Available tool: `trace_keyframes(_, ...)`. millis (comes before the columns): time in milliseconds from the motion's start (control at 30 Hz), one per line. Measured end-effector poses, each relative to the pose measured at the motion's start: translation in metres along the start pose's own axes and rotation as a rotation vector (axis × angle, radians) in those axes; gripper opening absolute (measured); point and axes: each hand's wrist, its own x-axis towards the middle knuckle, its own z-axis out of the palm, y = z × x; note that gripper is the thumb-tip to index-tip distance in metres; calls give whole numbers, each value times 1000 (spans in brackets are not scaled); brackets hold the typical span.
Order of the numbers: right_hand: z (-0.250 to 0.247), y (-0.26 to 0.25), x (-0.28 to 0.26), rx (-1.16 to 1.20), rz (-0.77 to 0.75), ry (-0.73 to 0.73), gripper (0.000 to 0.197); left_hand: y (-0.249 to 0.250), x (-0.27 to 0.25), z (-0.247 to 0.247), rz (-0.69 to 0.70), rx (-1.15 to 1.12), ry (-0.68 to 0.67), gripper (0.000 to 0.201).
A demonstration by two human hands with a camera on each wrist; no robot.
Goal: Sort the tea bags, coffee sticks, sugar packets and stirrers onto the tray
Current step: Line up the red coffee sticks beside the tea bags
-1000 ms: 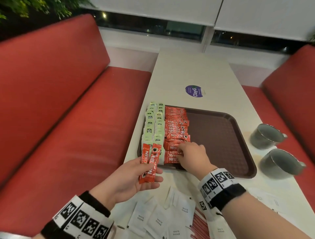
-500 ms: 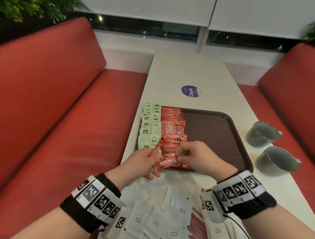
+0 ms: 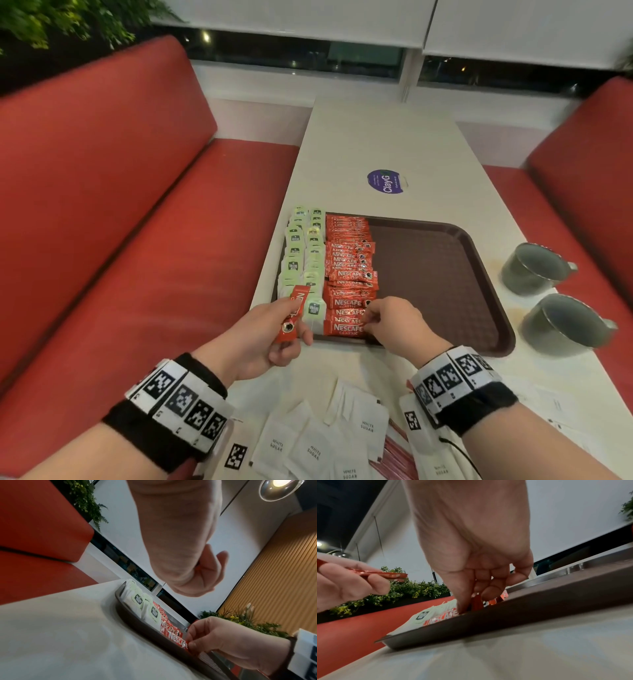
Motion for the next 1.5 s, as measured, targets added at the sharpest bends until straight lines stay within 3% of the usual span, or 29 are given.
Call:
trace_keyframes(200, -4, 0, 1, -75, 20, -31, 13, 4, -1, -2, 13, 9, -57, 15)
trace_keyframes(433, -4, -7, -3, -163, -35, 19, 6, -4, 3, 1, 75, 373, -14, 17)
trace_keyframes(500, -8, -6, -5, 21, -77, 113, 4, -6, 6, 1, 138, 526, 22, 15)
trace_keyframes(567, -15, -8, -10, 367, -138, 184, 6, -6, 9, 4, 189, 653, 45, 14)
trace_keyframes(633, -20, -14, -16, 596, -187, 134, 16, -5, 11, 9, 224, 740, 40, 14)
trace_keyframes(700, -22, -18, -19, 634, -211, 66, 18, -5, 14, 16, 257, 784, 22, 14)
trace_keyframes(867, -28, -11, -14, 778, -183, 70, 21, -3, 16, 31, 328, 912, -48, 6)
trace_keyframes(1000, -24, -16, -15, 1222, -126, 83, 17, 1, 18, 39, 434, 718, 57, 12)
trace_keyframes(1067, -21, -22, -17, 1261, -148, 32, 9, 3, 18, 44, 462, 587, 105, 17)
trace_keyframes(1167, -23, -27, -17, 1176, -169, 107, 14, 1, 18, 47, 474, 620, 130, 24)
trace_keyframes(1267, -36, -21, -12, 768, -207, 240, 9, -2, 17, 38, 434, 586, 175, 28)
trace_keyframes(1400, -34, -13, -8, -37, -270, 18, 9, -8, 9, 13, 422, 510, 264, 18)
trace_keyframes(1500, -21, -16, -2, -230, -287, -93, 12, -15, 2, -6, 418, 469, 312, 15)
